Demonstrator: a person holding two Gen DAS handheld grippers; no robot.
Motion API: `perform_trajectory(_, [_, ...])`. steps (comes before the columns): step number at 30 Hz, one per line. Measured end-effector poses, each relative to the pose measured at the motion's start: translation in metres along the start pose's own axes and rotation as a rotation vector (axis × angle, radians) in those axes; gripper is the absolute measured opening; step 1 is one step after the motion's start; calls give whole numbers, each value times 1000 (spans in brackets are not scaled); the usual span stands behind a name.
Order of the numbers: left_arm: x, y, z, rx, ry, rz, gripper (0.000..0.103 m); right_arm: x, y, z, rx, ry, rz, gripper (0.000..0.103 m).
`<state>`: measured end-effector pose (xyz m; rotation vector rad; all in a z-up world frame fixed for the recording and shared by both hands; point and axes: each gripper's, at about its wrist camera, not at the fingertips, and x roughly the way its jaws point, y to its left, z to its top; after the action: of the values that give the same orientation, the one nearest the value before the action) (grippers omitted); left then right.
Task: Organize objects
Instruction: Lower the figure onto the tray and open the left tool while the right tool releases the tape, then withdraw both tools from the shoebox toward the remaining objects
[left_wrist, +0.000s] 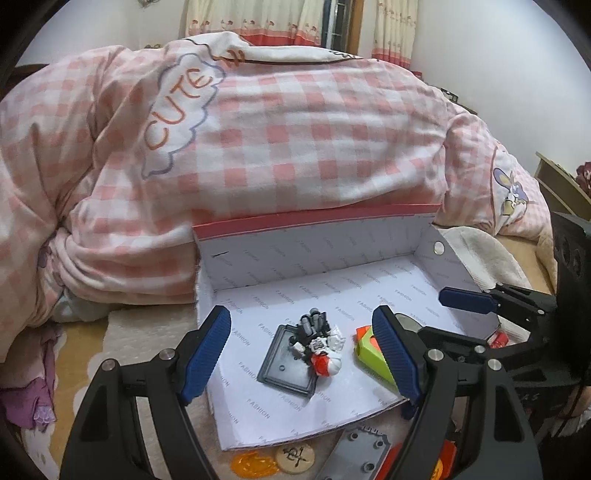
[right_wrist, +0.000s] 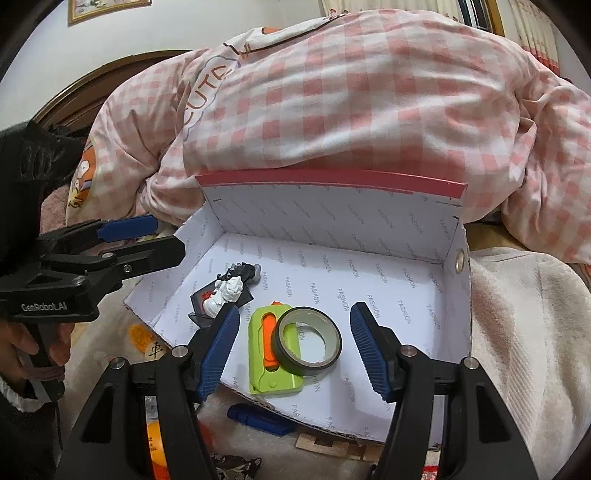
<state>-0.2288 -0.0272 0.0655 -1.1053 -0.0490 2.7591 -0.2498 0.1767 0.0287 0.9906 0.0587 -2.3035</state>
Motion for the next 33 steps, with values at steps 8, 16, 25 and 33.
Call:
perform_trajectory(8, [-25,-4,-6,-5,-44,-22,80,-17,6,-3,16,-51,4,64])
perform_trajectory(16, [-56,-16,-18,11,-89,-39,80,-34,15,-10,32,-120,16,64])
perform_trajectory(25, [-64,-24,-50,-8,-70,-61,80,-56,25,-40,1,-121,9,64])
perform_trajectory(33, [-67,-23,-81,-21,-31,-92,80,-77,33,-65,-34,-120,12,64])
